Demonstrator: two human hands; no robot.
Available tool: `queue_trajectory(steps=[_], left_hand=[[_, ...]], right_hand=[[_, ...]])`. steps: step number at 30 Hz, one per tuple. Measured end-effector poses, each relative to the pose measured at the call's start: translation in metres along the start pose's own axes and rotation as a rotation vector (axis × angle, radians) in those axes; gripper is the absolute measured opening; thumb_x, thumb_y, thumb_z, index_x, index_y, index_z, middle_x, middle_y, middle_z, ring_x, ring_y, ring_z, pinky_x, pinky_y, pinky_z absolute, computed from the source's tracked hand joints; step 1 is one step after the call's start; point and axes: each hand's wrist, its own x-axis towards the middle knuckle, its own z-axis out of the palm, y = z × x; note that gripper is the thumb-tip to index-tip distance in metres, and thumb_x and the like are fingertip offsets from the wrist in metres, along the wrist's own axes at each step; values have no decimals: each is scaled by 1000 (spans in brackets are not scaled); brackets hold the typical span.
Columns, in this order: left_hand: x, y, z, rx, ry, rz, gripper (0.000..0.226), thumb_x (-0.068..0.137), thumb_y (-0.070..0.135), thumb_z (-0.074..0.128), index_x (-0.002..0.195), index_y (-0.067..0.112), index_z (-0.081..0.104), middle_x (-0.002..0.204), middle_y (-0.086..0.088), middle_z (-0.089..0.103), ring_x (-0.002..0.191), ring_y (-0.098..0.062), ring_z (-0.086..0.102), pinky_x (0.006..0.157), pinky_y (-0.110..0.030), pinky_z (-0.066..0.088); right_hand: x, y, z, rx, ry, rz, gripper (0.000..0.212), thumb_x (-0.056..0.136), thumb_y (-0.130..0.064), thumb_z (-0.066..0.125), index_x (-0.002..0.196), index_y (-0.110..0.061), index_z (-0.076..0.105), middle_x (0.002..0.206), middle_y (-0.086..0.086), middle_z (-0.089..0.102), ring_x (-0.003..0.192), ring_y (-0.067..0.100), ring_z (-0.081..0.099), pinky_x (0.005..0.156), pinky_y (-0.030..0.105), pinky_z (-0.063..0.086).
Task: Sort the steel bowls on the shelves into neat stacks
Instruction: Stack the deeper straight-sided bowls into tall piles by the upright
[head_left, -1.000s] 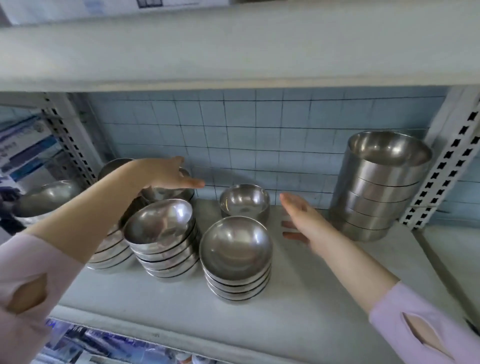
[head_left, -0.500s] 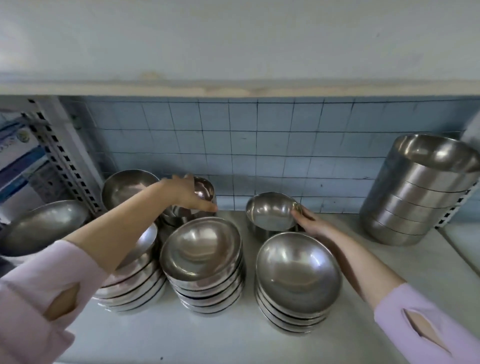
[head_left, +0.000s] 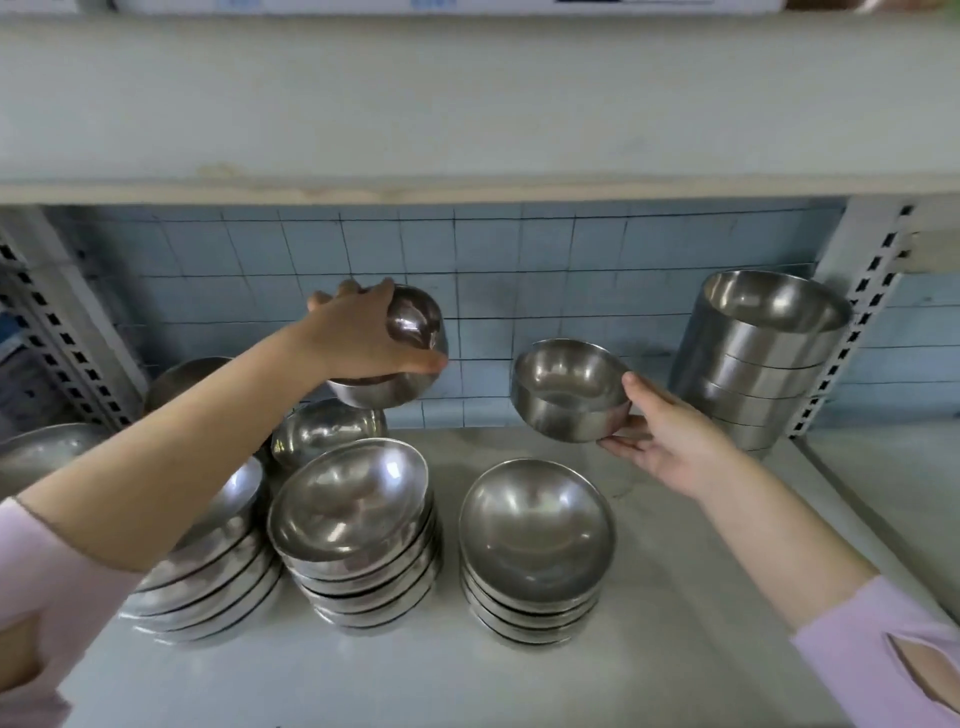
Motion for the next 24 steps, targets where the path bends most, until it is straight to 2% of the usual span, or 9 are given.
queue_trajectory(steps=[2,4,8,12,17,20,21,23,24], left_hand=[[-10,24,-4,-51,9,50,102,63,78,63,146,31,27,141,-7,38,131,-38,28,97,-48,38],[-21,50,-4,-124,5,100,100,59,82,61,143,35,31,137,-3,41,130,-35,30,95,-46,39],[-48,118,6,-99,-2,215,111,56,85,56,148,33,21,142,2,36,132,-32,29,101,-48,37],[-73,181,26,-81,-14,335,112,58,85,58,149,33,18,147,7,30,135,-28,26,107,-50,30],[-93,240,64,-132,-131,452,112,56,88,55,148,34,20,143,8,32,131,-28,29,108,-51,33],[-104,267,87,-119,-213,477,115,58,85,58,151,33,15,150,8,26,136,-27,24,111,-51,29],[-108,276,92,-115,-234,473,114,60,82,60,152,33,13,153,8,23,138,-27,20,113,-51,26],[-113,292,99,-112,-256,469,112,64,77,64,152,34,11,157,7,18,142,-26,15,114,-49,22],[-115,298,103,-118,-256,464,111,65,76,65,152,34,11,157,7,17,142,-26,14,114,-48,20]], right_hand=[[-8,-8,-23,16,13,-20,17,97,-28,60,113,-22,62,99,10,63,97,29,64,84,42,53],[-17,-13,-49,1,0,-39,17,97,-29,60,113,-25,62,97,8,67,93,27,66,81,40,54],[-42,-13,-115,-130,-80,-6,18,95,-27,61,112,-24,66,81,7,70,72,23,65,60,31,59],[-63,-2,-176,-257,-100,32,21,96,-25,59,116,-24,65,92,6,69,65,20,59,51,24,54],[-74,19,-226,-313,-72,21,41,86,-37,63,126,-29,64,117,3,71,89,26,64,68,30,58],[-78,26,-240,-329,-106,15,44,93,-39,59,136,-32,58,118,1,73,99,22,69,75,30,59],[-79,28,-245,-368,-142,-2,51,91,-45,60,140,-35,53,117,-2,73,100,18,69,80,29,58],[-84,28,-255,-488,-245,-43,85,74,-59,75,148,-44,36,125,-9,67,106,10,67,93,32,55],[-88,29,-257,-566,-290,-74,95,68,-56,83,147,-48,32,129,-11,63,108,5,66,97,32,53]])
